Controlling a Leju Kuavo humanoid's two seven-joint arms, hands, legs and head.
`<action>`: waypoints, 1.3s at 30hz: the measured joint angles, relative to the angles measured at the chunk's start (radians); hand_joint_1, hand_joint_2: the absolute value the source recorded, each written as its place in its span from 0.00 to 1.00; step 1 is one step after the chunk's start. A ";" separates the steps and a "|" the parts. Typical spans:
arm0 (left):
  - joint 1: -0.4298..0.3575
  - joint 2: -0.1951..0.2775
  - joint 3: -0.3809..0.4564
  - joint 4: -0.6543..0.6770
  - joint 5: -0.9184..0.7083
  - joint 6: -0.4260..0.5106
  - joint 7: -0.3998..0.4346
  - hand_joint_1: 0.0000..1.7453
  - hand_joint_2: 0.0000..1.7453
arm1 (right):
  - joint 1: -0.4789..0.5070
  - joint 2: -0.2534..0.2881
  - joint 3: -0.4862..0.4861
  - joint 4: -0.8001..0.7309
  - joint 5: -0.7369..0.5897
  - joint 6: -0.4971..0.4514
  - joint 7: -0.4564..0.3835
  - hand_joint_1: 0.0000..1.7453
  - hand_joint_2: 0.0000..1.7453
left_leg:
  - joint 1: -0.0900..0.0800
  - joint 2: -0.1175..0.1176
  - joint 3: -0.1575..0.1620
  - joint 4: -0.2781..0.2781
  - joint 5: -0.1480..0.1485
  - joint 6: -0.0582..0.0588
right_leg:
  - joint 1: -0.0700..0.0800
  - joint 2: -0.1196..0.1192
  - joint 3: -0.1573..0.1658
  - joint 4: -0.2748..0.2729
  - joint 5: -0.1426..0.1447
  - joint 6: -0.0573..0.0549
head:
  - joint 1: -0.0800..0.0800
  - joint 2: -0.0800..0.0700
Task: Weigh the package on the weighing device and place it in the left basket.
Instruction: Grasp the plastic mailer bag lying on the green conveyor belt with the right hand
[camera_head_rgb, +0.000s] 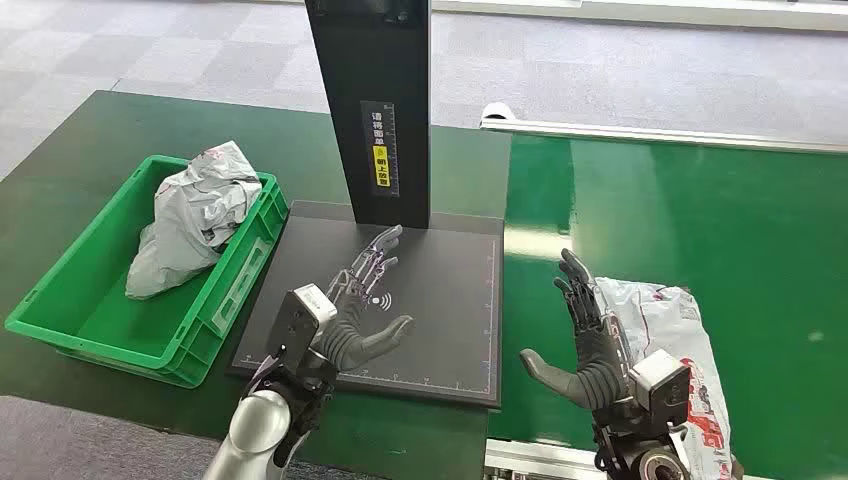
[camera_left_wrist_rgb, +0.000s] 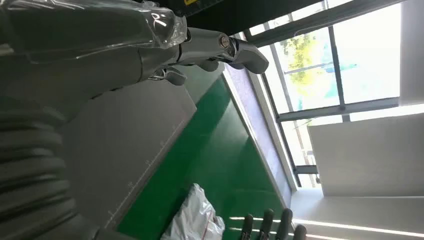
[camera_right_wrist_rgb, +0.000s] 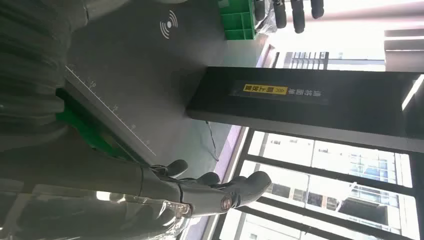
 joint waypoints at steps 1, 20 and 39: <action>0.002 0.002 -0.004 -0.010 0.002 0.000 0.000 0.00 0.00 | 0.002 0.001 0.000 -0.007 0.000 -0.002 0.004 0.00 1.00 | 0.000 0.000 0.000 0.000 0.000 0.000 | 0.000 0.000 0.000 0.000 0.000 0.000 | 0.000 0.000; -0.058 0.014 -0.077 0.060 0.102 0.051 0.033 0.00 1.00 | 0.055 0.002 -0.073 -0.077 0.567 -0.317 0.242 0.00 1.00 | 0.000 0.000 0.002 0.000 0.000 0.000 | 0.000 0.000 0.001 0.000 0.000 0.000 | 0.000 0.000; -0.116 0.013 0.050 0.286 0.086 0.034 -0.050 0.00 1.00 | 0.029 0.011 -0.334 0.074 0.851 -0.298 0.385 0.00 1.00 | 0.000 0.000 0.002 0.000 0.000 0.000 | 0.000 0.000 0.001 0.000 0.000 0.000 | 0.000 0.000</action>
